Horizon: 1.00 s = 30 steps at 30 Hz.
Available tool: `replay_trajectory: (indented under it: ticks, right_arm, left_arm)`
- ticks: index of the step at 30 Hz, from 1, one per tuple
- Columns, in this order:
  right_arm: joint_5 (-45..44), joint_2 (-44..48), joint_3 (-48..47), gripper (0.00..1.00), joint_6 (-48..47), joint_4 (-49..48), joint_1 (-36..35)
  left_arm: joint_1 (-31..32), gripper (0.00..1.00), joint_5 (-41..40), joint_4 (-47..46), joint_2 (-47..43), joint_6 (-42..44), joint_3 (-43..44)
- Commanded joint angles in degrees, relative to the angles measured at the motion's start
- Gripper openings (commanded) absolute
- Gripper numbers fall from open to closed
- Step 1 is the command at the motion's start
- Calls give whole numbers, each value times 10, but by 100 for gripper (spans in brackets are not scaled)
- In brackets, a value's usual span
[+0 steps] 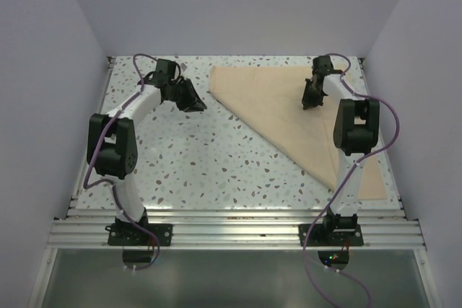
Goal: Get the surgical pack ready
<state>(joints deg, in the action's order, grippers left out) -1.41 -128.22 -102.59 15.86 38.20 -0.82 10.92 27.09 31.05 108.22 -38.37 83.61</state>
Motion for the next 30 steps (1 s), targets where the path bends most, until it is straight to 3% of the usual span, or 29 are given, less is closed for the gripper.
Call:
replay_trajectory:
  ticks: [1, 2, 4, 8, 13, 16, 21, 30]
  right_arm:
    - [79, 32, 29, 0, 48, -34, -1]
    - [108, 37, 33, 0, 61, -39, -1]
    - [137, 52, 45, 0, 81, -44, -1]
    - [166, 98, 80, 0, 113, -33, 0]
    - [130, 179, 115, 0, 85, 73, 5]
    - [124, 219, 128, 0, 55, 137, 6]
    - [113, 264, 167, 0, 29, 230, 5]
    - [128, 319, 305, 0, -4, 210, 5]
  left_arm:
    - [-5, 17, 58, -122, 33, -44, 30]
    - [-4, 8, 83, -171, 40, -58, 30]
    - [0, 0, 121, -231, 63, -106, 28]
    - [27, 0, 161, -339, 115, -146, 62]
    - [45, 0, 154, -315, 181, -114, 145]
    - [46, 0, 126, -246, 217, -76, 196]
    - [51, 0, 120, -237, 255, -78, 206]
    - [67, 0, 96, -214, 287, -59, 202]
